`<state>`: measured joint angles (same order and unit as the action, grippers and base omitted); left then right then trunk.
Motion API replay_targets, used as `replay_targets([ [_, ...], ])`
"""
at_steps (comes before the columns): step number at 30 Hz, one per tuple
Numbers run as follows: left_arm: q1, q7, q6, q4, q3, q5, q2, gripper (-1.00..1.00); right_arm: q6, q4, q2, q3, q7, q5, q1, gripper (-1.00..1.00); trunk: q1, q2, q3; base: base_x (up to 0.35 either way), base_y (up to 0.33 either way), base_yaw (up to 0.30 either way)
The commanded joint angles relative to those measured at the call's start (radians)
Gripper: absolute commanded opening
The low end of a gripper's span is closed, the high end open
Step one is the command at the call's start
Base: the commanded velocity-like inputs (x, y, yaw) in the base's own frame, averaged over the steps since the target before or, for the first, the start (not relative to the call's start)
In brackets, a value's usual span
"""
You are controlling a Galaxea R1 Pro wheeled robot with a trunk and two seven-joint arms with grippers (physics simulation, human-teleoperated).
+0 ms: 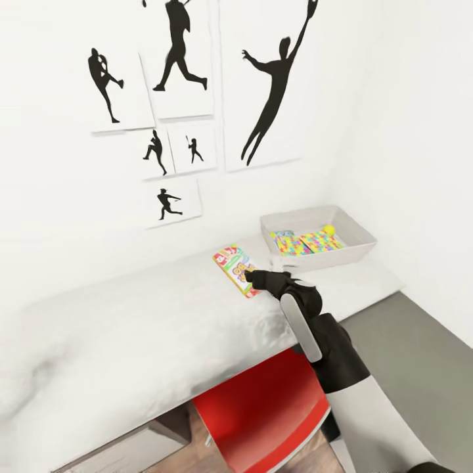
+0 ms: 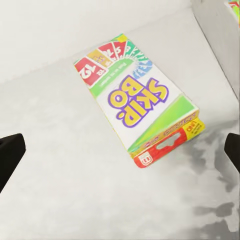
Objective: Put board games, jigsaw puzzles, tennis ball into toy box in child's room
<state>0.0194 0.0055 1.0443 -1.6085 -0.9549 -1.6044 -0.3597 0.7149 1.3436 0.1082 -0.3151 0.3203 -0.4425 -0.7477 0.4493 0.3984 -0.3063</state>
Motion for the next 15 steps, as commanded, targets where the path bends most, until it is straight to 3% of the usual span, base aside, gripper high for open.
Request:
replay_targets([
  [1,0.046,0.001,0.003,-0.001,-0.098,-0.001,0.001,1.00,0.000,-0.002,0.001,-0.001,0.009,-0.008,-0.002,1.00,0.001,0.002,0.000,0.000,0.000,0.229],
  [3,0.069,0.003,0.003,-0.001,-0.161,-0.001,0.004,1.00,0.000,0.000,0.000,-0.001,0.008,-0.008,-0.002,1.00,0.001,0.002,0.002,0.000,0.000,0.223],
  [4,0.100,0.009,0.003,-0.001,-0.271,0.002,0.009,1.00,0.000,0.005,0.000,-0.010,0.009,-0.008,-0.001,1.00,0.001,0.002,0.002,0.000,0.000,0.205],
  [6,0.118,0.011,0.003,-0.001,-0.325,0.009,0.012,1.00,0.000,0.008,0.000,-0.026,0.009,-0.007,-0.001,1.00,0.001,0.002,0.003,0.000,0.000,0.215],
  [7,0.132,0.013,0.003,0.000,-0.361,0.026,0.014,1.00,0.000,0.009,0.000,-0.049,0.009,-0.007,-0.001,1.00,0.001,0.002,0.004,0.000,0.000,0.210],
  [8,0.137,0.014,0.003,0.000,-0.374,0.038,0.015,1.00,-0.001,0.010,-0.001,-0.060,0.009,-0.007,0.000,1.00,0.001,0.002,0.004,0.000,0.000,0.183],
  [9,0.151,0.017,0.003,0.001,-0.407,0.113,0.017,1.00,0.000,0.011,0.000,-0.099,0.009,-0.007,0.000,1.00,0.001,0.002,0.004,0.000,0.000,0.060],
  [11,0.154,0.019,0.000,0.002,-0.411,0.160,0.018,1.00,0.002,0.012,0.000,-0.115,0.009,-0.007,0.000,1.00,0.001,0.002,0.004,0.000,0.000,0.039],
  [12,0.151,0.021,-0.024,0.008,-0.360,0.324,0.057,1.00,0.004,0.043,-0.010,-0.162,-0.008,-0.008,0.002,1.00,0.001,0.002,0.004,0.000,0.000,0.004],
  [15,0.148,0.024,-0.062,0.015,-0.283,0.388,0.066,1.00,0.009,0.069,-0.016,-0.171,-0.106,-0.006,0.009,1.00,0.001,0.002,0.004,0.000,0.000,0.002],
])
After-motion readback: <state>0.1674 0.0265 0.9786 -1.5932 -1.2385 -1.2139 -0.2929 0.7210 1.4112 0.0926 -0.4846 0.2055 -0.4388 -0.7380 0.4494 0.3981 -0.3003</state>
